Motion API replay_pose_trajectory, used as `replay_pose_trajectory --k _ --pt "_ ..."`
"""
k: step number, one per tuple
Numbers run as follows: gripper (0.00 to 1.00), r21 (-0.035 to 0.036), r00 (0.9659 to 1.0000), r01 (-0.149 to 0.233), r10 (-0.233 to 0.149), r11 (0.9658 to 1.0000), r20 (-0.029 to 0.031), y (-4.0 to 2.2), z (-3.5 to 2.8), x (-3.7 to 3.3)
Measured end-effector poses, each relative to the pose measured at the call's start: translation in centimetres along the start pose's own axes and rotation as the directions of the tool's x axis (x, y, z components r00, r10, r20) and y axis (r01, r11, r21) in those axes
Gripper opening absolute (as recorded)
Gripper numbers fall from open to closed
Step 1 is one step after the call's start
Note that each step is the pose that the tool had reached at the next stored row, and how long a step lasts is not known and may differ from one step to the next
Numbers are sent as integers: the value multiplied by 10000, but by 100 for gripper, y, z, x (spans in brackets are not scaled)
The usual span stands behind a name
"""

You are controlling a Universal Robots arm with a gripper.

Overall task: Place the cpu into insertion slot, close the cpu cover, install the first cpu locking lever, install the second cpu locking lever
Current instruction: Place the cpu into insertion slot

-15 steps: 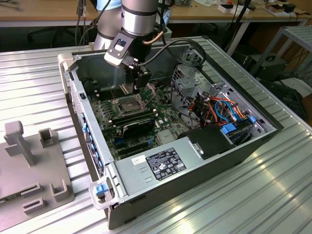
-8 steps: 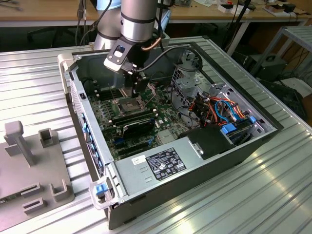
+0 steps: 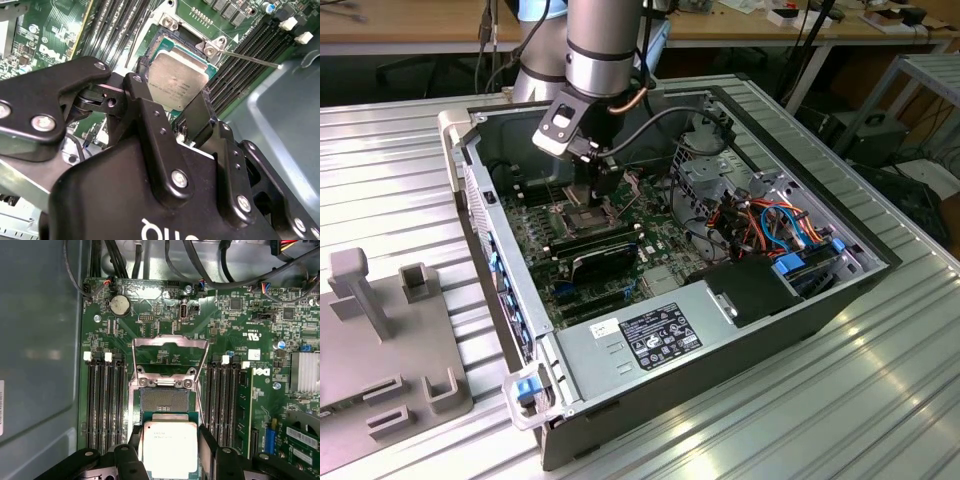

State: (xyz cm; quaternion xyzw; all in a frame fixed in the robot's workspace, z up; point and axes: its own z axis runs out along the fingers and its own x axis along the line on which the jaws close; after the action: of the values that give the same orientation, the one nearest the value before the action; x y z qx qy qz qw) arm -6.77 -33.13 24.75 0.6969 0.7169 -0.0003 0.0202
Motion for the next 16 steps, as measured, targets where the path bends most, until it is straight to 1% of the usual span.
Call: replay_pose_trajectory --k 5,14,16 --pt "54 0 10000 -1 1 10000 0 -1 11 0" --pt "54 0 10000 -1 1 10000 0 -1 12 0" --pt "54 -3 10000 -1 1 10000 -4 0 23 1"
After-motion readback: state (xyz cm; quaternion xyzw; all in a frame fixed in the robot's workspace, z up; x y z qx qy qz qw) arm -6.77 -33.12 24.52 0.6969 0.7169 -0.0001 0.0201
